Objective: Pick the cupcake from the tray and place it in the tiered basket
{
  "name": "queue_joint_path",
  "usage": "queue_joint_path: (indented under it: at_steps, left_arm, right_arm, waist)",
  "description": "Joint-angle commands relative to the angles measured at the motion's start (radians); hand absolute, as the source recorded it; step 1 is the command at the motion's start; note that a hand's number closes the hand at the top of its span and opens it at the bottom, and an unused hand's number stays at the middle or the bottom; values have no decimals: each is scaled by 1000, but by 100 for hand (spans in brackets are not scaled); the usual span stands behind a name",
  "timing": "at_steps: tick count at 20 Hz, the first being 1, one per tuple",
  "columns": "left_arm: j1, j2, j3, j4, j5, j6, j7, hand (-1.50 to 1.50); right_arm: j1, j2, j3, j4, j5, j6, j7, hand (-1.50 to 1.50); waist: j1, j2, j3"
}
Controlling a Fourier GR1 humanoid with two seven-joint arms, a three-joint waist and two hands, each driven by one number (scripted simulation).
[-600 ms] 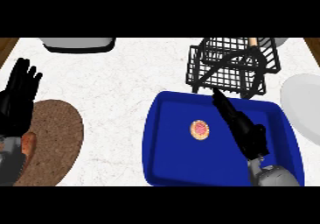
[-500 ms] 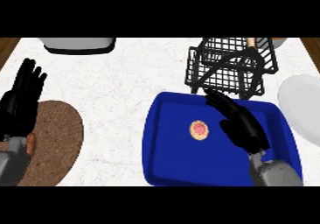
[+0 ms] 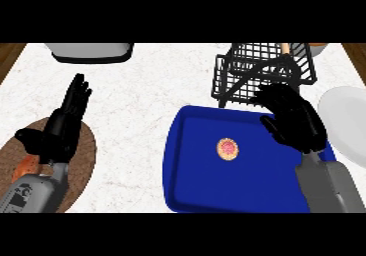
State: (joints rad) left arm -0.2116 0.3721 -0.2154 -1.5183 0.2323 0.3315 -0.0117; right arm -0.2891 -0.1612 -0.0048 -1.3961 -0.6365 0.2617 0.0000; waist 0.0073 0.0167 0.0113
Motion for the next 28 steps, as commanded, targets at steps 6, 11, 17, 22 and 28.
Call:
queue_joint_path:
  at_steps: [6,11,17,22,28]
  left_arm:
    - [-14,-81,-86,35,-93,55,7,0]
    - [3,-62,-73,-6,-100,74,29,0]
    - [17,-97,-97,19,-114,87,17,0]
    - [21,-55,-65,-3,-104,54,19,0]
    - [50,-131,-112,-34,-163,92,32,0]
  right_arm:
    - [-36,-262,-146,218,-297,627,19,-150]
    - [-43,-464,-179,56,18,682,-40,-150]
    - [-154,-572,-150,-212,325,675,-32,-150]
    - [-154,-555,-50,-438,524,601,34,-150]
    - [-127,-477,65,-562,609,556,205,-150]
  waist:
    - [-4,-9,-9]
    - [-21,-20,-10]
    - [-14,-22,-12]
    - [-7,-22,-12]
    - [-6,-19,-12]
